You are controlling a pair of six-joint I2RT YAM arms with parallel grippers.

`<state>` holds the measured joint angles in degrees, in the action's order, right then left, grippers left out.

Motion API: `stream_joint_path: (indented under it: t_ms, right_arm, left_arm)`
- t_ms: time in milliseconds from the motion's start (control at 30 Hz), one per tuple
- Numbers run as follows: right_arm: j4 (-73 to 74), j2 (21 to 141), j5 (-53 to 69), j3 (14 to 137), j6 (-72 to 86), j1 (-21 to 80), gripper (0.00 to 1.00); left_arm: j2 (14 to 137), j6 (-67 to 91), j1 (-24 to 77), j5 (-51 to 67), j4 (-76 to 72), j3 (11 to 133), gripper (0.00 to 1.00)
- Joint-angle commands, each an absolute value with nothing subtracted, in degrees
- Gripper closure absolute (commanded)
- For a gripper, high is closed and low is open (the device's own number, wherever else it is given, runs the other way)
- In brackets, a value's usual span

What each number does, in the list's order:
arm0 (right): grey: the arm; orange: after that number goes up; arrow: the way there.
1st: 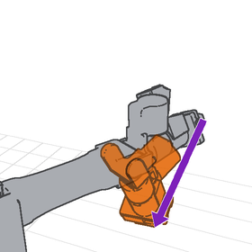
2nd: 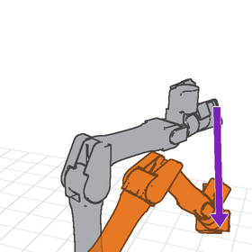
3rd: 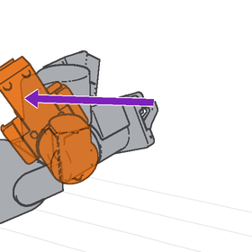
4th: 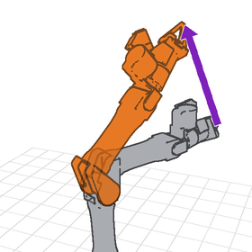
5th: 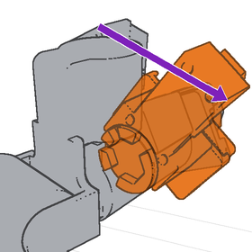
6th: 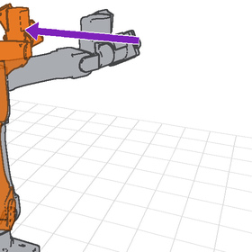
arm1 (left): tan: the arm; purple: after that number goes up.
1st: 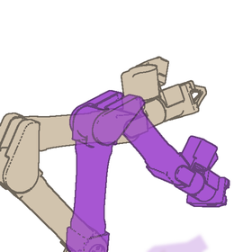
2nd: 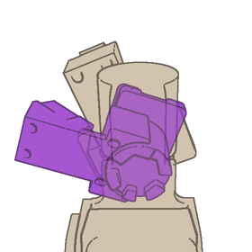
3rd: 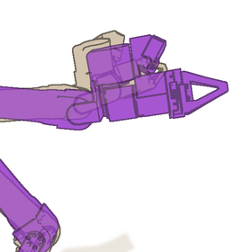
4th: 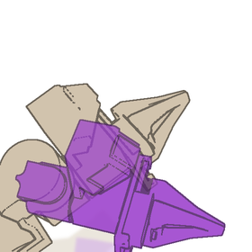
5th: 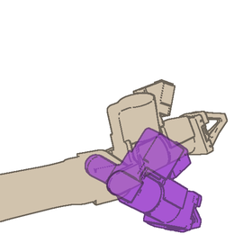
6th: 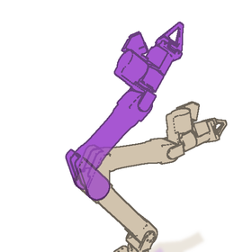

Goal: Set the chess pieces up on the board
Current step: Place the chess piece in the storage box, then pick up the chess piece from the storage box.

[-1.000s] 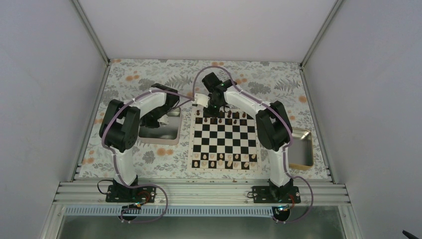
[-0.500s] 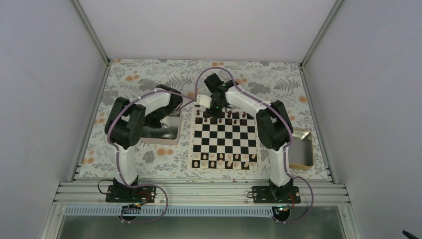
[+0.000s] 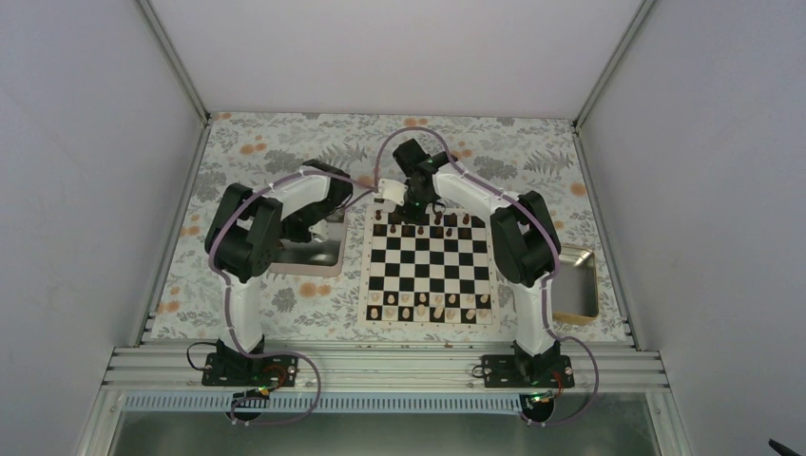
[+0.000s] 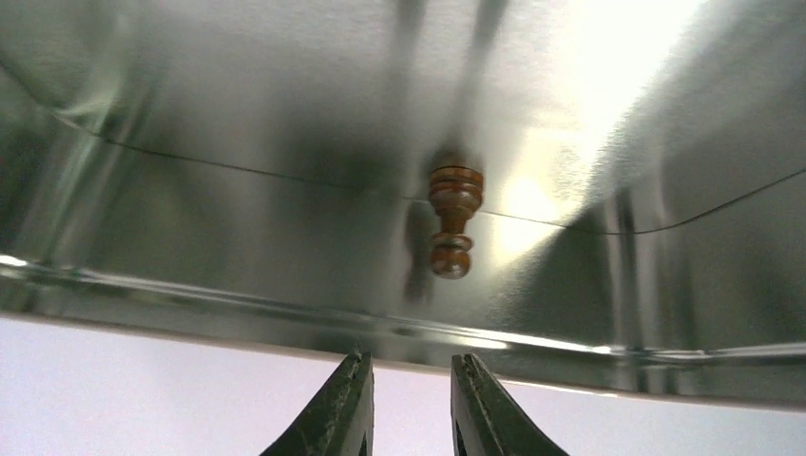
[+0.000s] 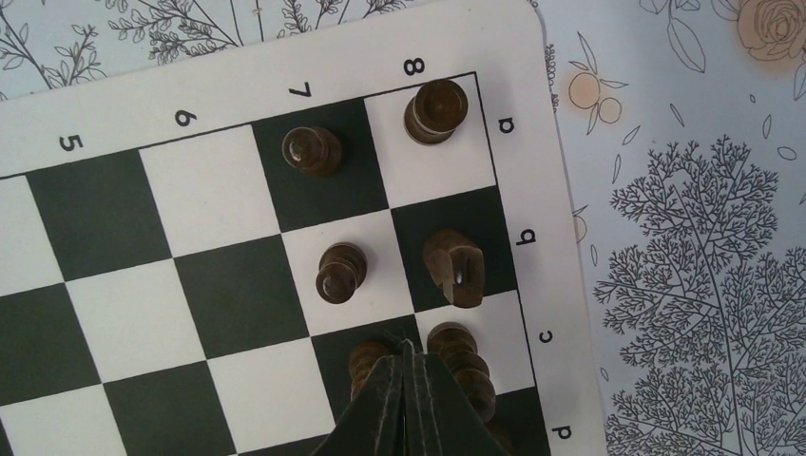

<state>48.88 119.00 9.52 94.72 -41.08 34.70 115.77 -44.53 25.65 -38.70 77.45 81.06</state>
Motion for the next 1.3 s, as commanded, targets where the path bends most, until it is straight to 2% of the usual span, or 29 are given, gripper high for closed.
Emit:
stream_joint_path:
  t_ms: [0, 133, 167, 233, 300, 367, 467, 533, 700, 767, 867, 933, 1067, 1267]
  right_arm:
    - [46.01, 117.56, 12.25, 94.81, -42.34, 35.51, 0.96]
    - [46.82, 117.31, 12.21, 95.82, -42.8, 35.51, 0.96]
    - [47.11, 117.12, 12.17, 96.26, -42.88, 35.51, 0.96]
    - [48.18, 116.86, 12.46, 98.44, -42.96, 35.66, 0.96]
    - [50.42, 116.87, 13.82, 102.02, -43.19, 36.32, 0.96]
    - [51.95, 116.91, 15.87, 105.99, -43.19, 37.78, 0.96]
    - [52.04, 117.74, 18.84, 111.39, -42.7, 40.9, 0.94]
    - [51.44, 119.3, 19.66, 114.6, -42.2, 42.7, 0.93]
    - [47.6, 125.54, 23.16, 121.41, -39.35, 46.98, 0.88]
    - [44.51, 127.7, 24.3, 122.6, -37.83, 49.14, 0.81]
    - [39.08, 130.67, 24.22, 122.97, -35.87, 51.82, 0.7]
    - [37.73, 133.52, 24.31, 124.37, -35.33, 52.93, 0.64]
    - [38.51, 140.05, 25.04, 129.82, -35.02, 54.56, 0.64]
    - [34.9, 144.05, 26.73, 129.86, -33.59, 56.08, 0.64]
  left_arm:
    - [117.09, -46.59, 27.42, -39.82, 77.78, 85.54, 0.78]
    - [115.71, -49.44, 27.42, -39.72, 77.87, 96.71, 0.75]
    - [114.79, -50.58, 27.42, -39.01, 77.87, 100.31, 0.7]
    - [112.18, -52.8, 27.22, -35.17, 77.78, 107.84, 0.45]
    - [110.1, -53.52, 26.41, -30.71, 77.74, 115.17, 0.3]
    - [108.41, -52.35, 23.33, -26.91, 76.72, 121.31, 0.22]
    - [104.58, -48.41, 15.47, -21.88, 69.77, 124.54, 0.18]
    - [100.28, -45.8, 8.75, -19.06, 62.55, 120.65, 0.17]
    - [86.76, -38.56, -8.41, -12.02, 40.74, 100.84, 0.08]
    - [82.26, -34.97, -15.65, -5.95, 34.11, 94.61, 0.02]
    - [77.38, -30.06, -23.89, 3.07, 27.49, 87.9, 0.0]
    - [75.92, -27.73, -26.95, 6.91, 25.34, 85.0, 0.0]
    - [73.77, -24.32, -30.91, 12.31, 20.3, 78.77, 0.0]
    - [74.59, -19.27, -36.28, 19.56, 17.36, 74.59, 0.0]
